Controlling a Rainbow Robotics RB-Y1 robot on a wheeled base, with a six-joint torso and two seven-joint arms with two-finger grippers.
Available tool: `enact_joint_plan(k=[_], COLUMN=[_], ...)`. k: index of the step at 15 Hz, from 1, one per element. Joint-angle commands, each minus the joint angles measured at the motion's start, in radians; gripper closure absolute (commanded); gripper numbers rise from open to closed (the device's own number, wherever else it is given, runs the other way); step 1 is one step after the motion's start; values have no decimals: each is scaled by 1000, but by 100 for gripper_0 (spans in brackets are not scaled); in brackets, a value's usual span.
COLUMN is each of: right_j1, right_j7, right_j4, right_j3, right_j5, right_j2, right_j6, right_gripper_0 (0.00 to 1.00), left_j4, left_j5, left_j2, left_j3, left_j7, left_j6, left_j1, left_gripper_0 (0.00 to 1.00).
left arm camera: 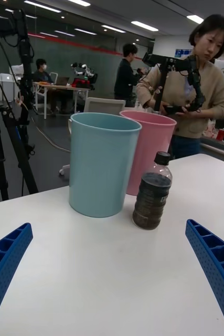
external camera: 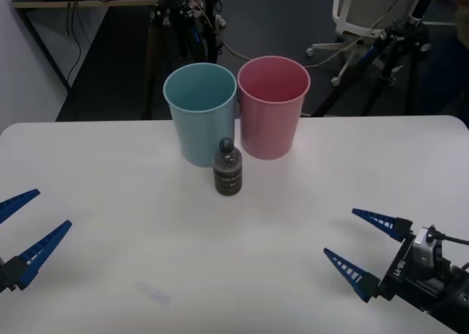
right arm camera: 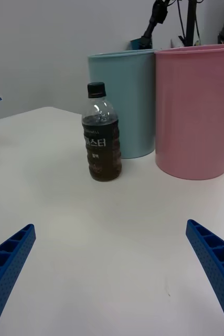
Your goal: Grasp the object on the table and drop it into the matching bin: aluminum can to the light blue bin, PET bottle to the pink bin.
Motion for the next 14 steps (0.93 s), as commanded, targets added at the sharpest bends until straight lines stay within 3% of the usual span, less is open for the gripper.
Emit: enact_joint_plan(k=[1, 3, 6, 9, 14], right_j1=[-31, -83, -186, -226, -264], right_j7=[-6, -3, 12, 34, 72], right_j4=[0, 51, 181, 197, 197], right_j3=[64, 114, 120, 128, 205], right_j5=[0, -12, 2, 57, 65], right_j2=[0, 6, 57, 106, 140], right_j6=[92, 122, 69, 98, 227], right_gripper_0=[0, 0, 0, 0, 0], left_j4=[0, 0, 0, 0, 0], left_j5=[0, 0, 0, 0, 0], left_j2=[0, 0, 0, 0, 0], left_j3=[0, 0, 0, 0, 0], left_j7=[0, 0, 0, 0, 0], left_j6=[0, 0, 0, 0, 0], left_j1=[0, 0, 0, 0, 0], left_gripper_0=[0, 0, 0, 0, 0])
